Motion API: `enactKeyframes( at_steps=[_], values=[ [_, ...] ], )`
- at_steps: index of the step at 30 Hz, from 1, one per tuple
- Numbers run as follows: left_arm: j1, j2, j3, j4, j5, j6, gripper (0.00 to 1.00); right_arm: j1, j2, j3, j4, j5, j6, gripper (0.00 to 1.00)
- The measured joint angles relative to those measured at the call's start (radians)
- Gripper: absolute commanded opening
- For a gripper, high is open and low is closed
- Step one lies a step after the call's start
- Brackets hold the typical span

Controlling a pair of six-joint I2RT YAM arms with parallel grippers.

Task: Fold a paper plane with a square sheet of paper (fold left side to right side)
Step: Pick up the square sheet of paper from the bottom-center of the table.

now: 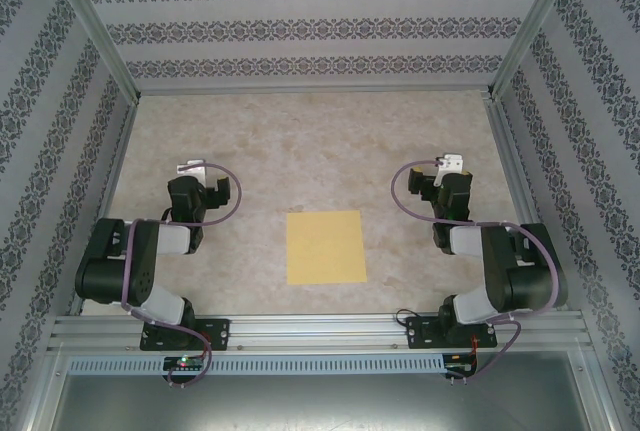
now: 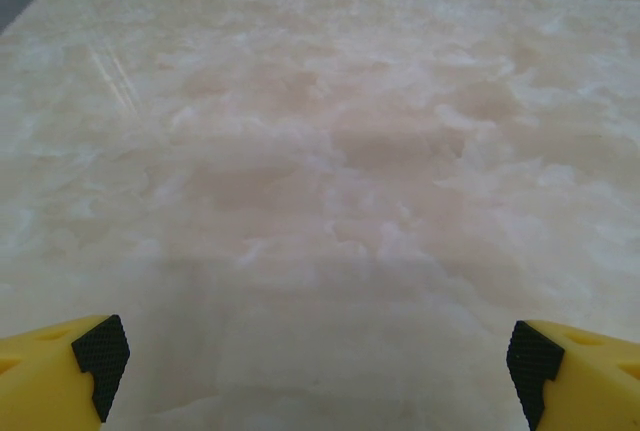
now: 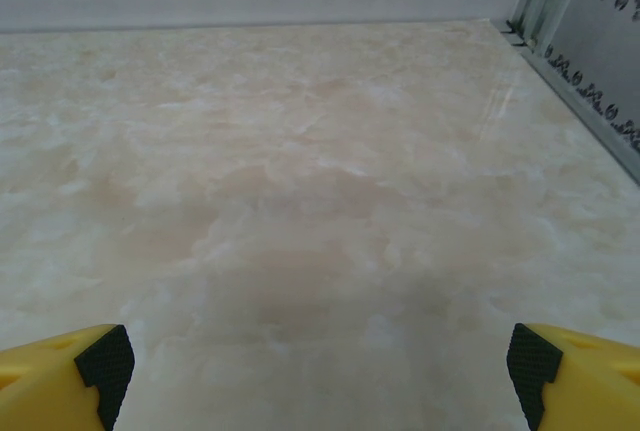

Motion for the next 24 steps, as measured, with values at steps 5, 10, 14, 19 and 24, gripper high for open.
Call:
enactKeyframes(
  at_steps=[5,10,14,19,24],
  values=[
    [-0.001,-0.24,0.019,-0.159,0.002,-0.027,1.0,0.0,-0.198,0.066,-0.211,0.011,0.027,0.98],
    [-0.023,-0.454,0.11,-0.377,0.061,-0.16,1.0,0.003,-0.331,0.147,-0.398,-0.026,0.095,0.98],
    [-0.1,-0.506,0.162,-0.525,0.115,-0.271,1.0,0.053,-0.385,0.195,-0.562,-0.089,0.159,0.98],
    [-0.34,-0.476,0.219,-0.706,0.163,-0.348,1.0,0.189,-0.388,0.259,-0.745,-0.166,0.211,0.98],
    [-0.547,-0.348,0.262,-0.799,0.224,-0.38,0.96,0.361,-0.312,0.312,-0.882,-0.19,0.237,0.98]
  ],
)
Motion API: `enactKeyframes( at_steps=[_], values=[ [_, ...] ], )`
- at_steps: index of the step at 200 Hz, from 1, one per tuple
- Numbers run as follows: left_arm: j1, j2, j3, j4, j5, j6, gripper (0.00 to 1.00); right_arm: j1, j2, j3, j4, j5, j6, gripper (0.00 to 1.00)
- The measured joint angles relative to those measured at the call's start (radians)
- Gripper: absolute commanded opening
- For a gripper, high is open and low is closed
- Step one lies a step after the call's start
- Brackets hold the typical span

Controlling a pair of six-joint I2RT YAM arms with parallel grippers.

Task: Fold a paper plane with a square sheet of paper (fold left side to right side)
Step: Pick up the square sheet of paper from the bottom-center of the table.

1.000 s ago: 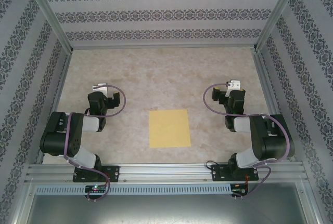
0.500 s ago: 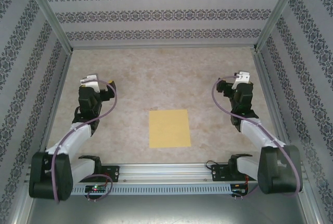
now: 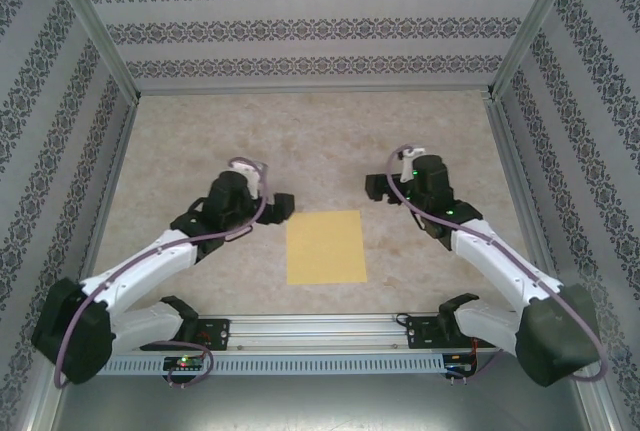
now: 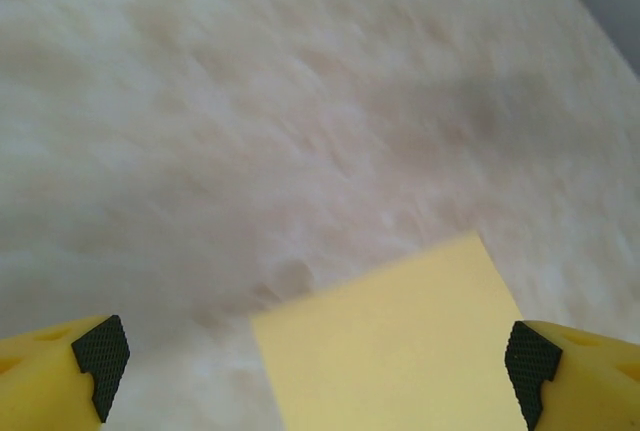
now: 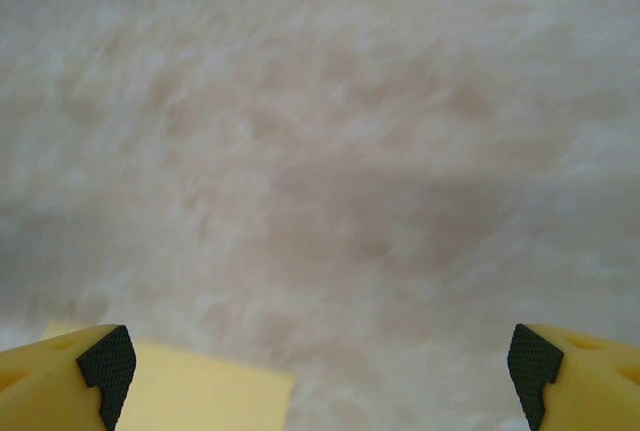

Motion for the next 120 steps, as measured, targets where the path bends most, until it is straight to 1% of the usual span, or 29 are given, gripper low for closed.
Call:
enactKeyframes(
  at_steps=[22,52,81,120],
  values=[
    [-0.079,0.095,0.026,-0.045,0.053,-0.018,0.93,0.083,0.081,0.017,-0.063,-0.003,0.019,0.98],
    [-0.151,0.19,0.062,-0.079,0.138,-0.039,0.89,0.146,0.183,0.038,-0.13,-0.001,0.041,0.98],
    [-0.19,0.257,0.071,-0.089,0.198,-0.055,0.86,0.189,0.266,0.081,-0.166,0.003,0.052,0.98],
    [-0.227,0.327,0.072,-0.116,0.224,-0.07,0.8,0.243,0.367,0.126,-0.185,0.011,0.068,0.98]
  ],
)
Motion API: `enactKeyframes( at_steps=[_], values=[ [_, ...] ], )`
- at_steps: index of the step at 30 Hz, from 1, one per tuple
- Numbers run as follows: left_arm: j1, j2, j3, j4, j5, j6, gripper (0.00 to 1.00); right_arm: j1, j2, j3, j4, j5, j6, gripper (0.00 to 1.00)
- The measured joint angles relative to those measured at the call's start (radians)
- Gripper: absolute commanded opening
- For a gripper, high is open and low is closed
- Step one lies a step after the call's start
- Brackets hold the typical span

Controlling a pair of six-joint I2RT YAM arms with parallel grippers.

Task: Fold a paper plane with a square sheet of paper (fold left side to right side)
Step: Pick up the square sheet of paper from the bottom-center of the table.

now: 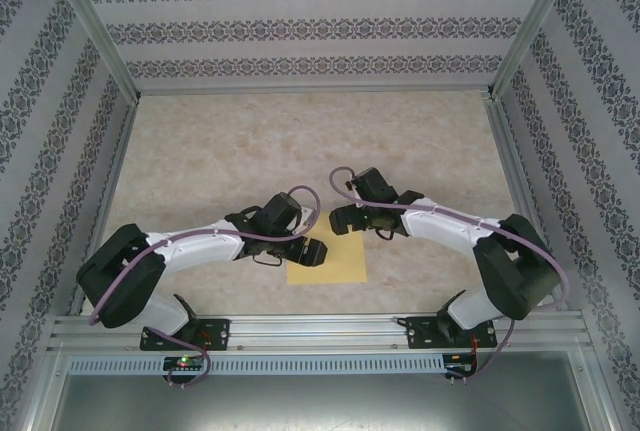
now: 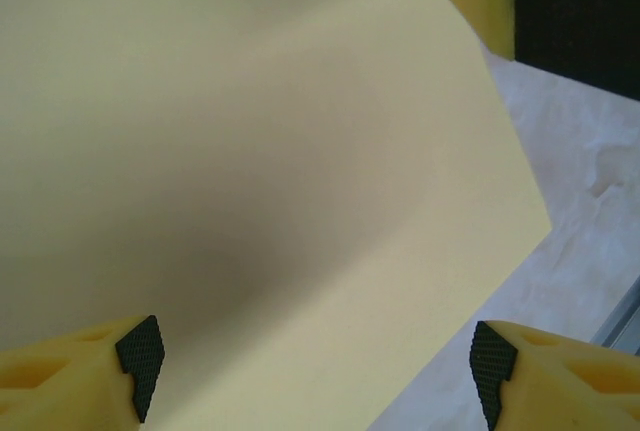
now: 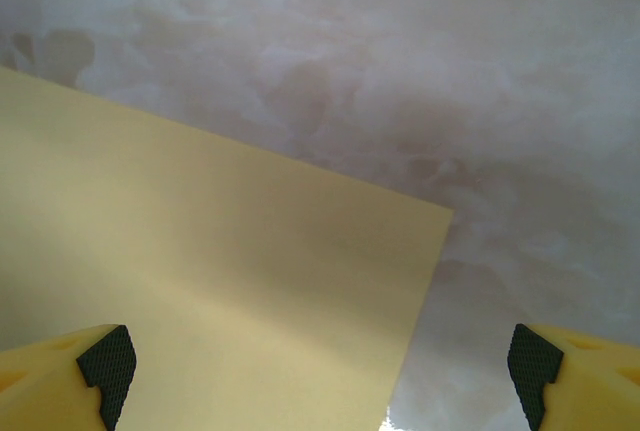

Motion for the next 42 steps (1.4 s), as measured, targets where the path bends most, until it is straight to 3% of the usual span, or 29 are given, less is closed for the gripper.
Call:
enactKeyframes(
  at_steps=[9,22,30,42],
  values=[
    [-0.005,0.006,-0.013,-0.019,-0.008,-0.018,0.6,0.023,0.108,0.021,-0.005,0.004,0.032,0.98],
    [-0.006,0.053,-0.015,-0.021,-0.018,-0.019,0.5,0.061,0.132,0.041,-0.018,0.011,0.067,0.86],
    [-0.006,0.055,-0.019,-0.019,-0.034,-0.02,0.49,0.116,0.132,0.042,-0.013,-0.01,0.103,0.79],
    [-0.006,-0.034,-0.063,-0.003,-0.091,-0.039,0.56,0.136,0.132,0.042,-0.011,-0.138,0.127,0.43]
  ],
)
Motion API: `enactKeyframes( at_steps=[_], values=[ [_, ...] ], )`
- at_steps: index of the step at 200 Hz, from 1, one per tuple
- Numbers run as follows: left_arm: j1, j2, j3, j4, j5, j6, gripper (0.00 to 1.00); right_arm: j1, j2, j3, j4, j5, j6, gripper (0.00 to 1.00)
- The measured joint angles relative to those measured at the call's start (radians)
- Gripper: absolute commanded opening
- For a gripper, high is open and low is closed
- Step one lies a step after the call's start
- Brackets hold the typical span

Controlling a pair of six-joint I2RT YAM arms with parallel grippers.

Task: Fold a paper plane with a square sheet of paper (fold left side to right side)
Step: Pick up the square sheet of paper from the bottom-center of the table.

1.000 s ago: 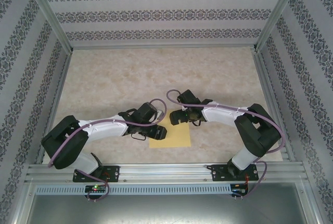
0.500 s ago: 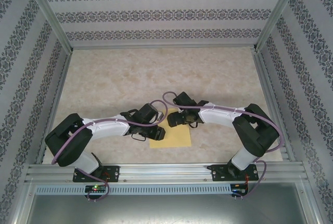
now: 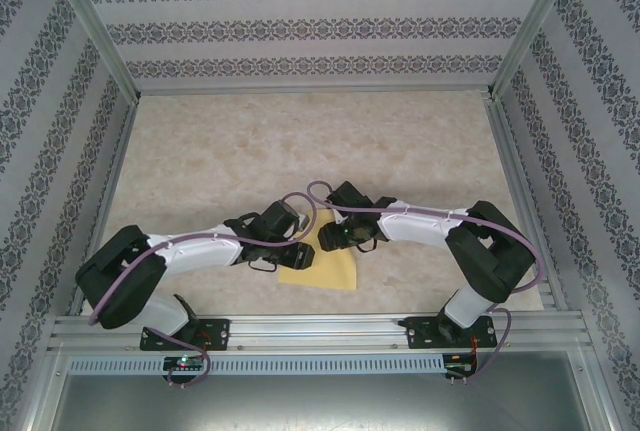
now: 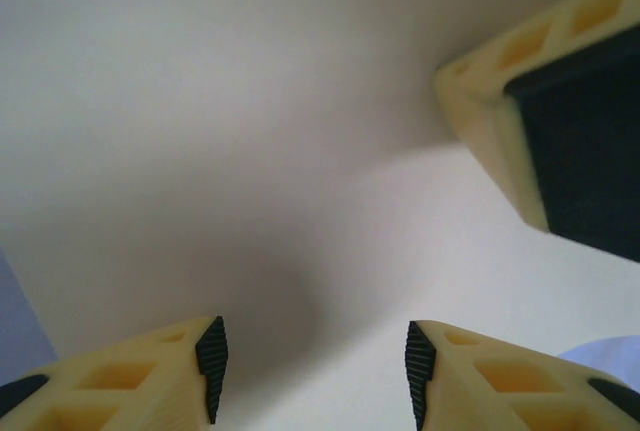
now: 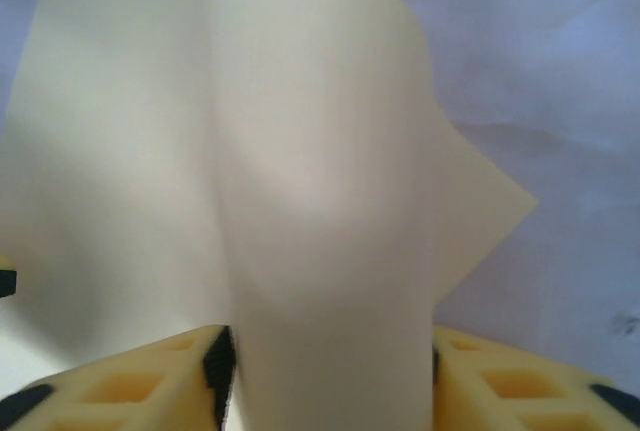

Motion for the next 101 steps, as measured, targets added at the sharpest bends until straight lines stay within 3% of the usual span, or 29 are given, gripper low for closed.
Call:
enactKeyframes(
  at_steps=[53,101],
  values=[
    [0.06,-0.145,-0.017,0.042,0.005,-0.011,0.64,-0.048,-0.026,-0.008,0.037,-0.111,0.01,0.28],
    [0.29,-0.311,-0.069,0.095,0.141,-0.042,0.78,-0.204,-0.179,-0.091,0.115,-0.272,-0.023,0.23]
  ],
)
